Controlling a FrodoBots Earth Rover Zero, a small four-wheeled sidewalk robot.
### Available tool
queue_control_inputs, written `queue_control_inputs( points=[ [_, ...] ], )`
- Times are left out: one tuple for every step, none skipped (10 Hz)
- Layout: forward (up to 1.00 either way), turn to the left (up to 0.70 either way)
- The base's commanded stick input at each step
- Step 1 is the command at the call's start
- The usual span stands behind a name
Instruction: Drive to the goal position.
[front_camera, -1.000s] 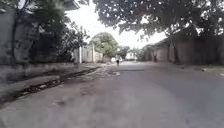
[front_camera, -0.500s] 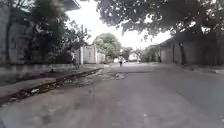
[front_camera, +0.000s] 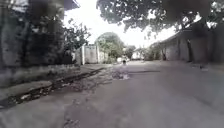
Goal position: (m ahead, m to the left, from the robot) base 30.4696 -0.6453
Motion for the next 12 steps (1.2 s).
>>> queue_control_inputs(
  points=[
    [1.0,0.02],
    [1.0,0.02],
    [1.0,0.02],
    [1.0,0.02],
    [1.0,0.02],
    [1.0,0.02],
    [1.0,-0.38],
    [1.0,-0.38],
    [1.0,-0.38],
    [1.0,-0.38],
    [1.0,0.02],
    [1.0,0.02]
  ],
)
